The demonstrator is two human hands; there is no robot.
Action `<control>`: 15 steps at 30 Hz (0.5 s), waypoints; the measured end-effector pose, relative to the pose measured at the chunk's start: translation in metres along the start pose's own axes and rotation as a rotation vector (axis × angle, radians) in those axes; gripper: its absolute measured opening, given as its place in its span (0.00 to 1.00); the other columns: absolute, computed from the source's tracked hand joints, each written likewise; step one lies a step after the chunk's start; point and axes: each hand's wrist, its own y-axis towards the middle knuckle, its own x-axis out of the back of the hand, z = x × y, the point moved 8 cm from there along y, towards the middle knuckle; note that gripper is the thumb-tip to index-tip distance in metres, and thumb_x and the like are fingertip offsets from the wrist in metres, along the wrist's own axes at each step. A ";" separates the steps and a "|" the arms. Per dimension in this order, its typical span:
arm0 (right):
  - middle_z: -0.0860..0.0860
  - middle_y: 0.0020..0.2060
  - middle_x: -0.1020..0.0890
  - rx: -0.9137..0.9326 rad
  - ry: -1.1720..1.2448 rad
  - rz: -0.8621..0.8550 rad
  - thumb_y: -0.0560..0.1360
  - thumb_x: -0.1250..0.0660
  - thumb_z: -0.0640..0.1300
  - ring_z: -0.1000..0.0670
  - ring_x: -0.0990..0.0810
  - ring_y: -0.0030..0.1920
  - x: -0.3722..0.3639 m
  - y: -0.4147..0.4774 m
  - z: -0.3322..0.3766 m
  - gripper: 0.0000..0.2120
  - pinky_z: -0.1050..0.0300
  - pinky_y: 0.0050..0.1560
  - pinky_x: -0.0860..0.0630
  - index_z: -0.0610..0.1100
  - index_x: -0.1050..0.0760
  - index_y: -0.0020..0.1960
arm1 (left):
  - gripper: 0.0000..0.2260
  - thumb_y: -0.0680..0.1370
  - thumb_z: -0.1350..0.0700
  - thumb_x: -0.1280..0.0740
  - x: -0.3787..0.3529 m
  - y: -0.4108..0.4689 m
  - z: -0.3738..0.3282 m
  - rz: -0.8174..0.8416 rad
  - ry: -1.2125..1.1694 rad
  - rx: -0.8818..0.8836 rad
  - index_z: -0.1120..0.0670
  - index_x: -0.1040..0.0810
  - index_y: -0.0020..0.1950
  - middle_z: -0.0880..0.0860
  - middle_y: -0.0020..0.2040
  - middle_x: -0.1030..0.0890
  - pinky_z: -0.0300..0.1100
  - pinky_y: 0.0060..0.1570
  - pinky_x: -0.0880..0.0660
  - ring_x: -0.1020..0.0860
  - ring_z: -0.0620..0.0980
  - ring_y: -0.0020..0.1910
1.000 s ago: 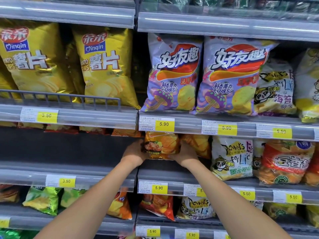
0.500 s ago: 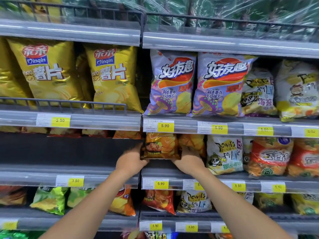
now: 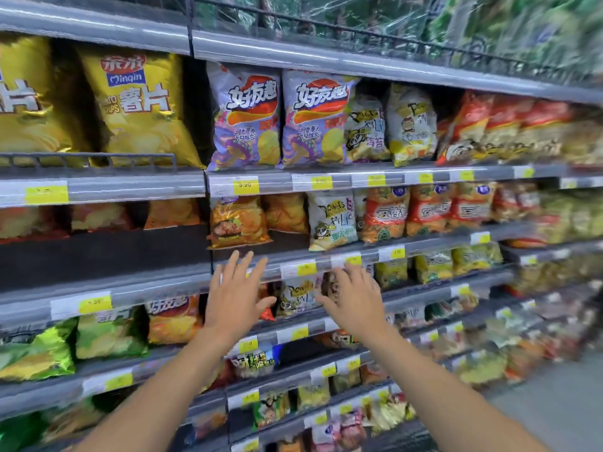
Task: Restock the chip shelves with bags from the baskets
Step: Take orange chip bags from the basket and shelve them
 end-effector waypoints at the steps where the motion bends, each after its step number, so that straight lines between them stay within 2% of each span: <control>1: 0.47 0.78 0.37 -0.033 -0.014 0.028 0.79 0.40 0.66 0.43 0.41 0.79 0.002 -0.019 -0.015 0.33 0.39 0.77 0.39 0.50 0.36 0.77 | 0.39 0.79 0.33 0.36 -0.007 -0.007 -0.018 0.034 0.011 -0.031 0.46 0.45 0.85 0.52 0.85 0.45 0.60 0.81 0.47 0.51 0.56 0.85; 4: 0.48 0.82 0.43 -0.157 -0.057 0.089 0.79 0.40 0.67 0.44 0.47 0.82 0.011 -0.077 -0.068 0.35 0.40 0.80 0.46 0.51 0.41 0.80 | 0.39 0.80 0.31 0.38 -0.025 -0.027 -0.079 0.095 0.024 -0.147 0.45 0.49 0.85 0.51 0.86 0.48 0.60 0.81 0.48 0.54 0.56 0.85; 6: 0.49 0.82 0.45 -0.249 -0.069 0.094 0.79 0.40 0.68 0.44 0.48 0.82 0.024 -0.118 -0.106 0.36 0.40 0.80 0.47 0.52 0.42 0.81 | 0.39 0.80 0.32 0.38 -0.036 -0.041 -0.123 0.122 -0.031 -0.219 0.45 0.50 0.85 0.51 0.86 0.49 0.60 0.81 0.49 0.54 0.56 0.85; 10: 0.48 0.81 0.42 -0.415 -0.128 0.105 0.78 0.41 0.68 0.44 0.45 0.81 0.050 -0.200 -0.185 0.36 0.41 0.80 0.45 0.52 0.42 0.81 | 0.39 0.81 0.32 0.39 -0.062 -0.071 -0.217 0.201 -0.092 -0.348 0.45 0.49 0.85 0.51 0.86 0.51 0.61 0.82 0.52 0.56 0.56 0.85; 15: 0.47 0.80 0.40 -0.646 -0.161 0.116 0.78 0.37 0.66 0.44 0.43 0.80 0.083 -0.301 -0.287 0.35 0.42 0.79 0.44 0.50 0.39 0.79 | 0.39 0.80 0.31 0.37 -0.096 -0.110 -0.345 0.244 -0.146 -0.525 0.44 0.48 0.85 0.51 0.86 0.48 0.61 0.81 0.52 0.54 0.57 0.85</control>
